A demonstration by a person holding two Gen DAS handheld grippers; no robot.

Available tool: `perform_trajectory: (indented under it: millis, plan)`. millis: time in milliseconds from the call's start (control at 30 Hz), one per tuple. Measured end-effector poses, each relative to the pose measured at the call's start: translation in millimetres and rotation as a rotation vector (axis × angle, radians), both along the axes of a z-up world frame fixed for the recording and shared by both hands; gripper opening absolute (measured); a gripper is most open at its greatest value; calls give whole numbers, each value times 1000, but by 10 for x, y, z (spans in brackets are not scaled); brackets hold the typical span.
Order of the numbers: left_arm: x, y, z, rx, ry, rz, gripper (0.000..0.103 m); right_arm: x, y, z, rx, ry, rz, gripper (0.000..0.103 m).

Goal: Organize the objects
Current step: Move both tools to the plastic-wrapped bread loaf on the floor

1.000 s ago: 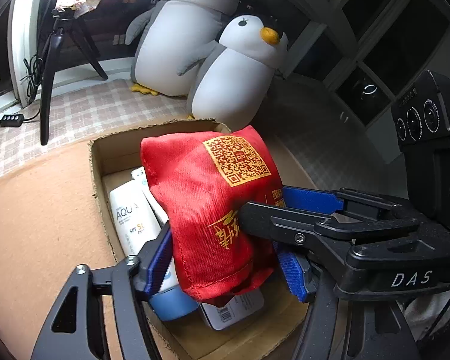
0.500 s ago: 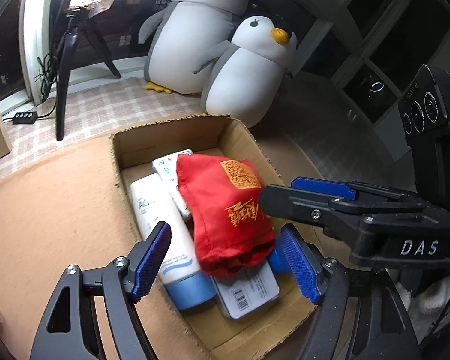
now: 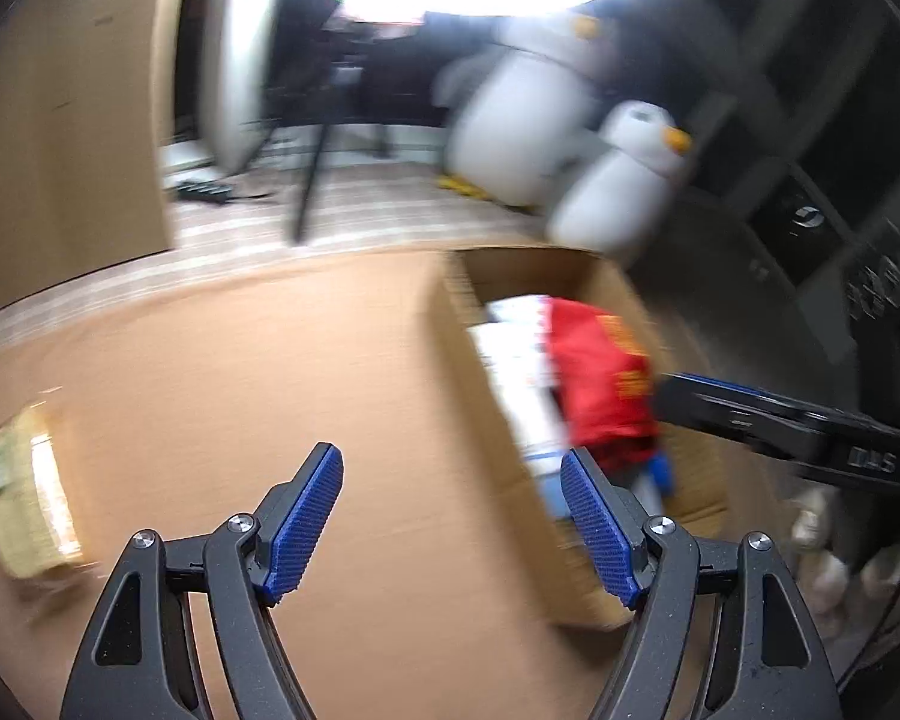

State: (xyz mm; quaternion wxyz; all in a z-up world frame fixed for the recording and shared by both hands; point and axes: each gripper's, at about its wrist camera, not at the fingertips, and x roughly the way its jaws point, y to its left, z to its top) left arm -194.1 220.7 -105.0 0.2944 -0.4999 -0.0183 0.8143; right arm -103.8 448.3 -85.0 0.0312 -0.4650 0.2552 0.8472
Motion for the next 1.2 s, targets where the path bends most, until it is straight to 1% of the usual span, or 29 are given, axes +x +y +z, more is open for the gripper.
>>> perform_trajectory:
  millis: [100, 267, 333, 367, 433, 567, 700, 767, 967, 1067, 1133, 1200]
  plan:
    - [-142, -476, -38, -21, -22, 82, 78, -18, -155, -3, -13, 4, 14, 58]
    - [-322, -1072, -80, -68, -23, 171, 78, -75, -433, -35, -20, -5, 39, 58]
    - [-397, -1295, -109, -74, -32, 208, 78, -102, -552, -46, -24, -6, 51, 58]
    - [-465, -1445, -143, -70, -50, 238, 78, -114, -609, -59, -28, -9, 57, 58]
    - [-574, -1656, -204, -75, -70, 273, 78, -147, -740, -97, -34, -19, 68, 58]
    - [-768, -1947, -324, -90, -94, 308, 78, -183, -956, -155, -35, -37, 87, 58]
    - [-944, -2144, -417, -117, -100, 338, 78, -202, -1126, -213, -25, -58, 96, 58]
    - [-1046, -2237, -447, -117, -99, 351, 78, -203, -1195, -254, -24, -70, 96, 58]
    - [-1300, -2346, -538, -120, -108, 361, 78, -193, -1331, -317, -21, -89, 93, 58]
    - [-1385, -2378, -611, -106, -122, 367, 78, -195, -1385, -325, -17, -95, 97, 58]
    - [-1434, -2406, -675, -83, -138, 364, 74, -202, -1396, -321, -15, -99, 98, 58]
    - [-1451, -2414, -732, -76, -151, 363, 71, -223, -1403, -322, -14, -103, 99, 58]
